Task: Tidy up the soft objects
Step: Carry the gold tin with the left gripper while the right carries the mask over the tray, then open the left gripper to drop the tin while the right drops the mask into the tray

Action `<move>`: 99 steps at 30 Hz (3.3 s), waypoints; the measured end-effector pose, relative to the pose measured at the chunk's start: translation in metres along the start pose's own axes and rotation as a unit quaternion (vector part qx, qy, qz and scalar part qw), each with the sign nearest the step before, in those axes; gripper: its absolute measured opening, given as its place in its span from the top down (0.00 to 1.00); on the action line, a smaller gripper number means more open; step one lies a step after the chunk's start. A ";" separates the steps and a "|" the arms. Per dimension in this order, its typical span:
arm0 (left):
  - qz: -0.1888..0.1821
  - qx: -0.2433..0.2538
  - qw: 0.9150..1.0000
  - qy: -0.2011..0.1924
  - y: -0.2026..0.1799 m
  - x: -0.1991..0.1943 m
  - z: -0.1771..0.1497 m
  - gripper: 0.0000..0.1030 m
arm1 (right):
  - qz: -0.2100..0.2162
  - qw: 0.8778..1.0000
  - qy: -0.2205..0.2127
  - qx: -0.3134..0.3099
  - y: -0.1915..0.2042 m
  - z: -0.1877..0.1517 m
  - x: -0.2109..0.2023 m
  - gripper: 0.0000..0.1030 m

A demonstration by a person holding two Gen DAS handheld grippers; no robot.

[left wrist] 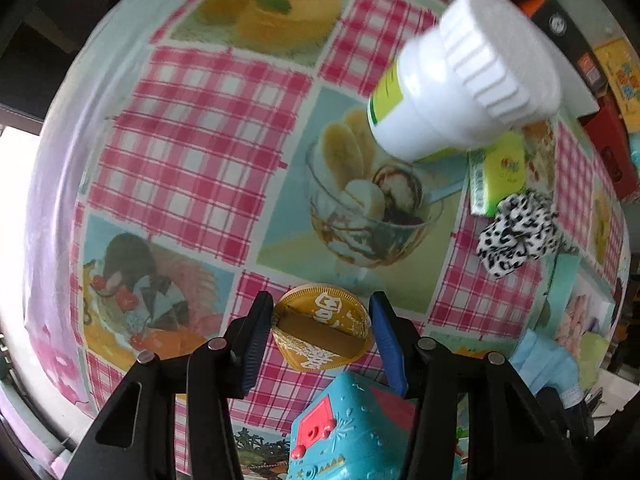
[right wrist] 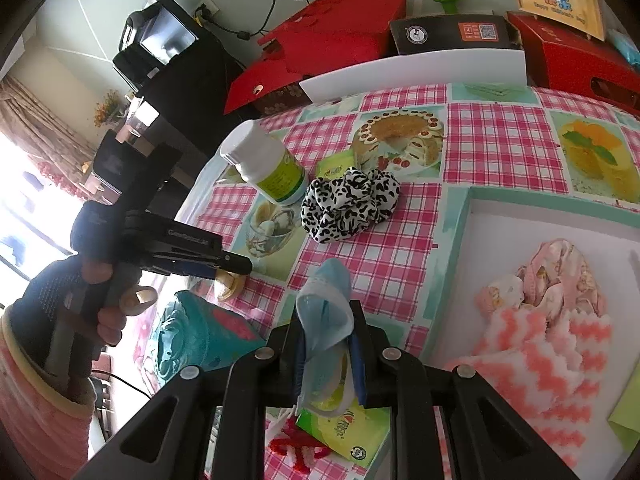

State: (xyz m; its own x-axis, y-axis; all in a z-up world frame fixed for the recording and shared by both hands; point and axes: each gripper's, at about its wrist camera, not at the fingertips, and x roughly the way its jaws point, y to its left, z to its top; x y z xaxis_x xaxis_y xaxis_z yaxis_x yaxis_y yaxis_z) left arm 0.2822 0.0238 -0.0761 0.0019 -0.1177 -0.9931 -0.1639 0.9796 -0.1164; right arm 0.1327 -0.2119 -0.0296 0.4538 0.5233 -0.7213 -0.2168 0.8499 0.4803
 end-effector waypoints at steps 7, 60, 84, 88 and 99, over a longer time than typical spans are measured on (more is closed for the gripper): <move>-0.022 -0.016 0.997 -0.071 0.011 -0.041 -0.019 0.50 | 0.025 1.000 -0.010 0.012 0.000 0.001 -0.007 0.80; -0.129 0.227 0.940 -0.218 -0.233 -0.123 -0.142 0.50 | -0.111 0.948 -0.260 0.146 -0.129 -0.004 -0.222 0.80; -0.106 0.281 0.942 -0.151 -0.284 -0.034 -0.149 0.50 | -0.203 0.949 -0.171 0.172 -0.172 -0.005 -0.173 0.80; -0.102 0.280 0.943 -0.146 -0.285 -0.029 -0.149 0.50 | -0.222 0.949 -0.153 0.162 -0.169 -0.003 -0.164 0.80; -0.087 0.286 0.946 -0.122 -0.288 -0.010 -0.148 0.50 | -0.280 0.947 -0.076 0.136 -0.170 -0.003 -0.128 0.77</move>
State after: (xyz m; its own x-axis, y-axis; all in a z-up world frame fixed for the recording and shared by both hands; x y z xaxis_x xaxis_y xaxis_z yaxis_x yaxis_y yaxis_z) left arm 0.1838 -0.2815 -0.0298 0.2188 -0.3129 -0.9242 0.4207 0.8849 -0.2000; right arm 0.1088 -0.4227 -0.0204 0.5545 -0.0378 -0.8313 0.3168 0.9333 0.1688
